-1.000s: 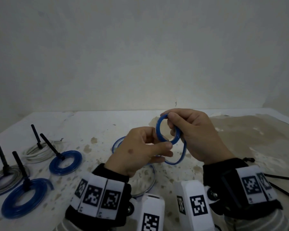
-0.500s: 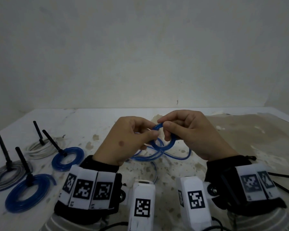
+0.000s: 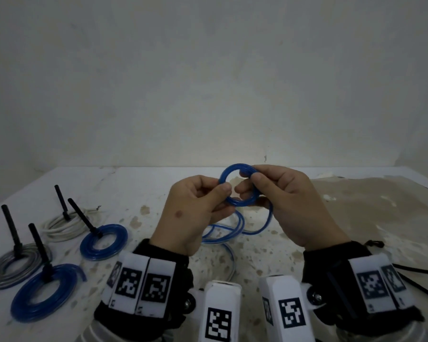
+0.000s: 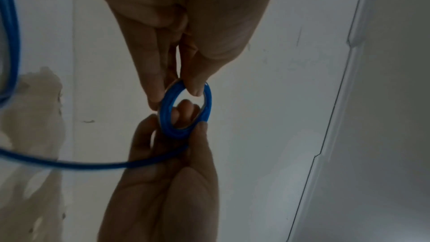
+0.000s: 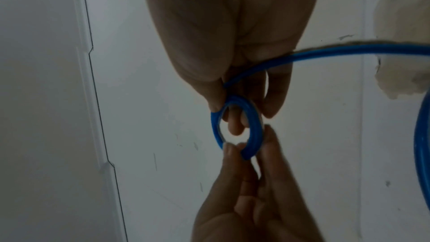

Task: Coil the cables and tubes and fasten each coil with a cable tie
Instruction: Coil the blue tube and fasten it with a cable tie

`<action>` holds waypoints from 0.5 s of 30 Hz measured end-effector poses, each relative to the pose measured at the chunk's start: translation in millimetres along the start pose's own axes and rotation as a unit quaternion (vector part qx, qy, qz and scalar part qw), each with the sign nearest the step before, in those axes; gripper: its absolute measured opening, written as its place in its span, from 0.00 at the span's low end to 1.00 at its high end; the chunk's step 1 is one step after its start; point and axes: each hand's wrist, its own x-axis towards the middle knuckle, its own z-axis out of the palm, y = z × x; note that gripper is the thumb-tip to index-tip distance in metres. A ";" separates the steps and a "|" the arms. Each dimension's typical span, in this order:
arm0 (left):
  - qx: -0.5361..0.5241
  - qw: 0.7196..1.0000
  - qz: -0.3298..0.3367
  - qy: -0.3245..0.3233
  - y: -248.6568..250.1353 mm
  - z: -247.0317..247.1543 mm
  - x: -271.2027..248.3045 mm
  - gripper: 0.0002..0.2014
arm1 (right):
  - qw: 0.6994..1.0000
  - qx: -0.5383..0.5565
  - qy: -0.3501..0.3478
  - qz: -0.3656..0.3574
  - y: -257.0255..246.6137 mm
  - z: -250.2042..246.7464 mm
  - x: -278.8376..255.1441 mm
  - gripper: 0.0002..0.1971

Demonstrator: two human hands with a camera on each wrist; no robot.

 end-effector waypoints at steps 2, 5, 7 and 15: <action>0.015 0.999 -0.017 -0.033 -5.4 6.0 -3.0 0.03 | 0.999 0.025 0.016 -0.014 -2.1 -2.4 0.1 0.12; 0.101 0.990 -0.048 -0.090 -13.1 10.5 -6.9 0.06 | 0.999 0.022 0.016 -0.016 -6.4 -8.3 -0.2 0.10; 0.175 0.976 -0.055 -0.115 -14.2 9.6 -6.6 0.08 | 1.000 -0.014 0.001 -0.013 -8.0 -10.3 -1.3 0.09; 0.172 0.968 0.028 -0.178 4.9 -2.7 -6.7 0.07 | 0.996 -0.062 -0.066 -0.013 -10.7 -15.0 -4.7 0.10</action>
